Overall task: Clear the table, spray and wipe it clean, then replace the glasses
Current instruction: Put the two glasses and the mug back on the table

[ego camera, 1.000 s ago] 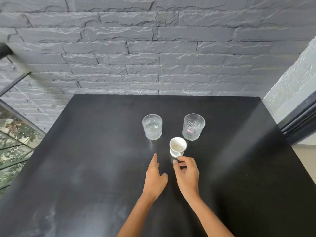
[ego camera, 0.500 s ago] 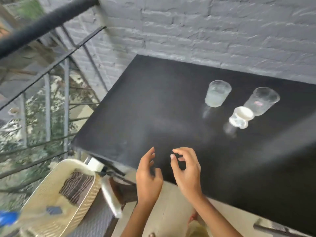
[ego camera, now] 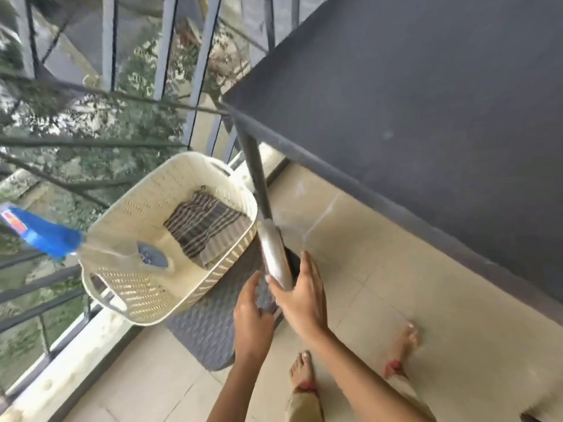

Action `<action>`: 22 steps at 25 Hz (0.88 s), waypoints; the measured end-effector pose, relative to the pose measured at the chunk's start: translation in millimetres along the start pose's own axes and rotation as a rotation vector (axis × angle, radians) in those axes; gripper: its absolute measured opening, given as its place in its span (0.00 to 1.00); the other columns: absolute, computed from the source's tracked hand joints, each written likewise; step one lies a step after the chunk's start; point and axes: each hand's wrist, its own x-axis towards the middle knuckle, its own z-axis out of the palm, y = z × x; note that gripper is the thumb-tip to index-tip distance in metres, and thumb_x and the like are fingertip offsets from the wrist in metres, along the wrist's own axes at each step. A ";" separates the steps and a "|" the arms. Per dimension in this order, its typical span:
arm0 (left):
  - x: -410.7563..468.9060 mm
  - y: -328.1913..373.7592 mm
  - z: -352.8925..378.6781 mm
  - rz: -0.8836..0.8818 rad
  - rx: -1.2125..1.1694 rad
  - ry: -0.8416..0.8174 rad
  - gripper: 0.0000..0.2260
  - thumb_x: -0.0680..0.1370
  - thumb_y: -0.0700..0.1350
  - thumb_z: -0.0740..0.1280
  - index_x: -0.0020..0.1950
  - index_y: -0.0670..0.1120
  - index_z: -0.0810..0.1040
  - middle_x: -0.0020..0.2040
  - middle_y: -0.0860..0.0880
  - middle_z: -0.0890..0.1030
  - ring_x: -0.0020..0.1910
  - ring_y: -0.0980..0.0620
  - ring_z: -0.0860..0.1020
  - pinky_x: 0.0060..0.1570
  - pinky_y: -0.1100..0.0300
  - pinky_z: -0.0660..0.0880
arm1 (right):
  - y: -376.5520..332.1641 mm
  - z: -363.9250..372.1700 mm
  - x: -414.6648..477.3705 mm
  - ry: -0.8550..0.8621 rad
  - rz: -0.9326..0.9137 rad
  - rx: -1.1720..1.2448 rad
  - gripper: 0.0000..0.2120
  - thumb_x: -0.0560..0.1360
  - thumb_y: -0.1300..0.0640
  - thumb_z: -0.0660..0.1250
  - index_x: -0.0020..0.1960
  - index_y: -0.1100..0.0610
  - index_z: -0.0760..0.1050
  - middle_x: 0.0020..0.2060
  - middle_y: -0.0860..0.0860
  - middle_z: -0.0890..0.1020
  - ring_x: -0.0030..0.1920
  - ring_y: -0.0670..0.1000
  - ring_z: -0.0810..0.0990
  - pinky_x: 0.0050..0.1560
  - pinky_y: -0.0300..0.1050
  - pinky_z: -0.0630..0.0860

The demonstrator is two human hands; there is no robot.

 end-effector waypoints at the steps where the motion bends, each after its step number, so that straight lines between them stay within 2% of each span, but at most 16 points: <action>1: 8.0 -11.1 4.9 -0.009 -0.022 -0.016 0.33 0.70 0.25 0.57 0.73 0.45 0.66 0.71 0.48 0.70 0.70 0.52 0.68 0.69 0.57 0.67 | 5.3 13.4 9.8 -0.013 0.036 -0.036 0.44 0.71 0.42 0.69 0.76 0.61 0.52 0.75 0.56 0.61 0.73 0.53 0.62 0.67 0.43 0.64; 2: 14.3 -20.5 9.3 -0.013 -0.059 -0.043 0.32 0.71 0.26 0.59 0.74 0.45 0.65 0.71 0.48 0.70 0.70 0.53 0.68 0.67 0.61 0.68 | 10.7 25.7 16.2 -0.011 0.056 -0.060 0.44 0.70 0.43 0.71 0.76 0.61 0.54 0.73 0.57 0.65 0.72 0.54 0.65 0.66 0.44 0.67; 4: 25.9 -30.8 14.7 0.007 -0.125 -0.081 0.31 0.72 0.30 0.65 0.73 0.45 0.66 0.67 0.49 0.74 0.65 0.56 0.72 0.58 0.73 0.70 | 18.0 42.8 22.2 0.027 0.037 -0.076 0.39 0.67 0.45 0.73 0.72 0.60 0.63 0.64 0.58 0.76 0.63 0.56 0.75 0.56 0.45 0.74; 6: 33.1 -35.1 22.0 0.034 -0.120 -0.100 0.28 0.73 0.33 0.67 0.73 0.46 0.67 0.63 0.50 0.78 0.60 0.55 0.77 0.53 0.73 0.72 | 22.4 51.7 22.2 0.093 0.044 -0.056 0.33 0.67 0.48 0.74 0.67 0.58 0.69 0.53 0.57 0.81 0.53 0.56 0.81 0.45 0.42 0.76; 9: 25.7 -29.2 20.9 0.037 -0.115 -0.111 0.27 0.74 0.31 0.65 0.73 0.45 0.67 0.62 0.50 0.79 0.58 0.57 0.78 0.55 0.69 0.73 | 21.8 43.1 16.9 0.095 0.100 -0.028 0.27 0.67 0.49 0.74 0.63 0.58 0.74 0.48 0.56 0.83 0.47 0.54 0.82 0.37 0.35 0.70; 12: 2.3 -1.7 12.5 0.034 -0.179 -0.150 0.29 0.74 0.27 0.62 0.73 0.44 0.66 0.64 0.52 0.76 0.59 0.64 0.76 0.55 0.76 0.71 | 8.6 15.2 0.6 0.089 0.086 -0.021 0.25 0.67 0.49 0.74 0.60 0.59 0.75 0.47 0.56 0.84 0.47 0.55 0.82 0.38 0.37 0.71; 16: -40.5 47.2 -11.7 0.089 -0.243 -0.093 0.30 0.73 0.26 0.61 0.71 0.50 0.68 0.59 0.59 0.77 0.54 0.75 0.75 0.51 0.79 0.71 | -25.9 -37.2 -35.8 0.130 -0.002 0.037 0.25 0.65 0.50 0.75 0.60 0.56 0.75 0.47 0.54 0.84 0.48 0.54 0.82 0.44 0.42 0.76; 18: -62.6 73.3 -30.2 0.092 -0.238 -0.032 0.30 0.72 0.26 0.62 0.69 0.51 0.71 0.55 0.59 0.81 0.49 0.77 0.76 0.45 0.81 0.69 | -46.5 -64.4 -56.6 0.139 -0.041 0.069 0.24 0.65 0.50 0.75 0.58 0.56 0.76 0.45 0.53 0.84 0.46 0.53 0.82 0.42 0.39 0.75; 20: -87.4 108.7 -53.8 0.159 -0.175 0.030 0.30 0.71 0.27 0.63 0.69 0.50 0.72 0.45 0.59 0.83 0.41 0.76 0.77 0.39 0.81 0.69 | -75.3 -97.3 -76.5 0.158 -0.108 0.097 0.23 0.65 0.48 0.75 0.56 0.55 0.76 0.42 0.51 0.84 0.42 0.51 0.82 0.37 0.34 0.71; 22: -103.1 144.3 -73.1 0.250 -0.142 0.071 0.30 0.70 0.27 0.62 0.68 0.50 0.73 0.40 0.59 0.80 0.35 0.73 0.76 0.37 0.79 0.68 | -106.7 -131.7 -91.6 0.167 -0.166 0.094 0.24 0.66 0.47 0.75 0.58 0.54 0.75 0.42 0.50 0.83 0.40 0.50 0.81 0.37 0.36 0.73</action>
